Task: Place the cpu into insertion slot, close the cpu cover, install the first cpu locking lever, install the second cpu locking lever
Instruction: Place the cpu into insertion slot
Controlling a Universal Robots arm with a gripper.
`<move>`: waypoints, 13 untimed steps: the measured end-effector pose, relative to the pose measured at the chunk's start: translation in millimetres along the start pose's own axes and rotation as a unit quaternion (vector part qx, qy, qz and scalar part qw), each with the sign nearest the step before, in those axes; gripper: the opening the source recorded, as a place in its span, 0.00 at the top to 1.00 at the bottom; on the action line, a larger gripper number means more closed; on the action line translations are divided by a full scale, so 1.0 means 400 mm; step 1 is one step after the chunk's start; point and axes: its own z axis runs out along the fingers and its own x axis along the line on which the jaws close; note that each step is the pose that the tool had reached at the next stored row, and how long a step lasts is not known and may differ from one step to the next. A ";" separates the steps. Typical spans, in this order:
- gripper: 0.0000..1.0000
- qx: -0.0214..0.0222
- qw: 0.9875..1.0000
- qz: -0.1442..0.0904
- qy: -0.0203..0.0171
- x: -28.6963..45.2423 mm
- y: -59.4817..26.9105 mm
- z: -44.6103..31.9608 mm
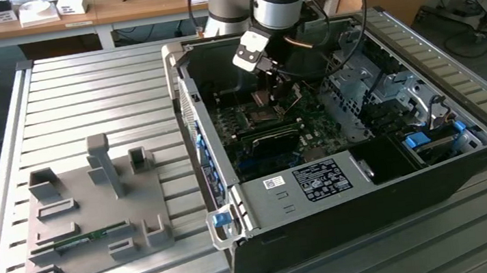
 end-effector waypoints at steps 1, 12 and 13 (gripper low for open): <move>0.46 0.000 1.000 0.000 0.000 0.000 -0.001 0.002; 0.46 0.000 1.000 0.000 0.000 0.000 -0.003 0.009; 0.46 0.000 1.000 0.000 0.000 0.000 -0.003 0.010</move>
